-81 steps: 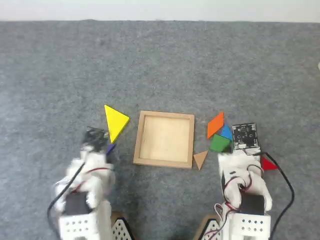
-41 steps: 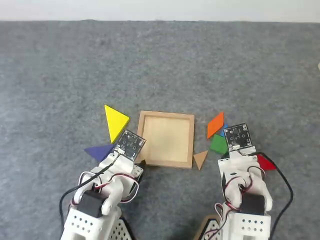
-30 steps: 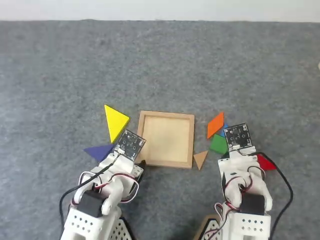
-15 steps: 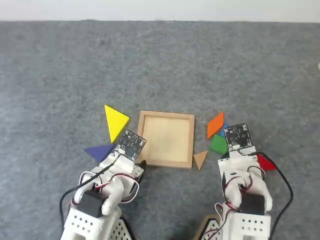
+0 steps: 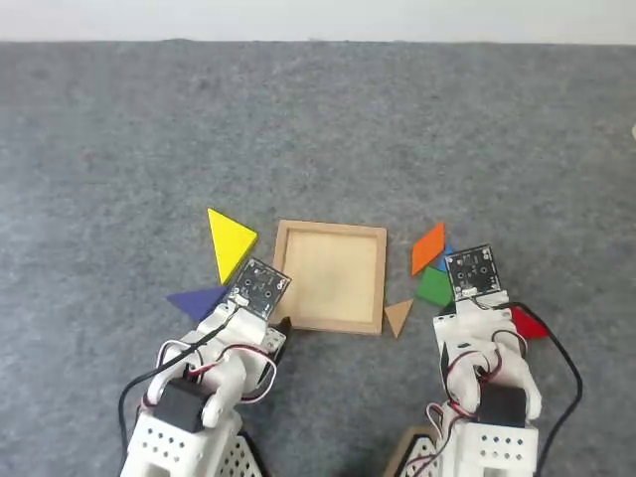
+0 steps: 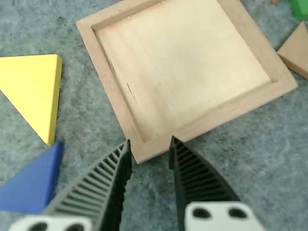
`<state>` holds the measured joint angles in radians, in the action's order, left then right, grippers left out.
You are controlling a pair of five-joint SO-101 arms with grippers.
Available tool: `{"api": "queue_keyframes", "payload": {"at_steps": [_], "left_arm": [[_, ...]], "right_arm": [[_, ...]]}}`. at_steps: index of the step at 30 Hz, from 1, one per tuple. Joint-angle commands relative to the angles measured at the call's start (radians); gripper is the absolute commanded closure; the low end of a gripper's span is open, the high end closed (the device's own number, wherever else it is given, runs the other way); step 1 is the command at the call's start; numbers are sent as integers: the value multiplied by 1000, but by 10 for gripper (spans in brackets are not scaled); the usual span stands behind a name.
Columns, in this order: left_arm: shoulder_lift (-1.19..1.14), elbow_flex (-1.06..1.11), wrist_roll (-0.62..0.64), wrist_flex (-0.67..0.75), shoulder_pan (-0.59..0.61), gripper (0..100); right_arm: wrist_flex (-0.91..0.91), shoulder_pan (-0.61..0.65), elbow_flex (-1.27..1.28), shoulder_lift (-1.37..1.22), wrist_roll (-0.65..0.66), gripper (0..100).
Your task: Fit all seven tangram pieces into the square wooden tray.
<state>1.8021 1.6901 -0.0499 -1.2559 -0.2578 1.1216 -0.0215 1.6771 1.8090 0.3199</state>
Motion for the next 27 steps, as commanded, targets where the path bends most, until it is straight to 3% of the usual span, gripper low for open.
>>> {"api": "queue_keyframes", "payload": {"at_steps": [1, 6, 10, 14, 19, 27], "left_arm": [[21, -7, 6, 21, 0, 863], [21, -7, 5, 17, 2, 863], [21, -7, 5, 15, 2, 863], [21, -7, 5, 15, 2, 865], [21, -7, 5, 14, 2, 866], [21, -7, 5, 14, 2, 866]], "right_arm": [[-7, -41, 6, 4, 17, 968], [-33, -82, 3, 5, 272, 967], [-2, -125, -37, -4, 281, 966], [163, -125, -176, -5, 279, 931], [157, -151, -215, -31, 279, 901], [116, -243, -480, -404, 187, 901]]}}
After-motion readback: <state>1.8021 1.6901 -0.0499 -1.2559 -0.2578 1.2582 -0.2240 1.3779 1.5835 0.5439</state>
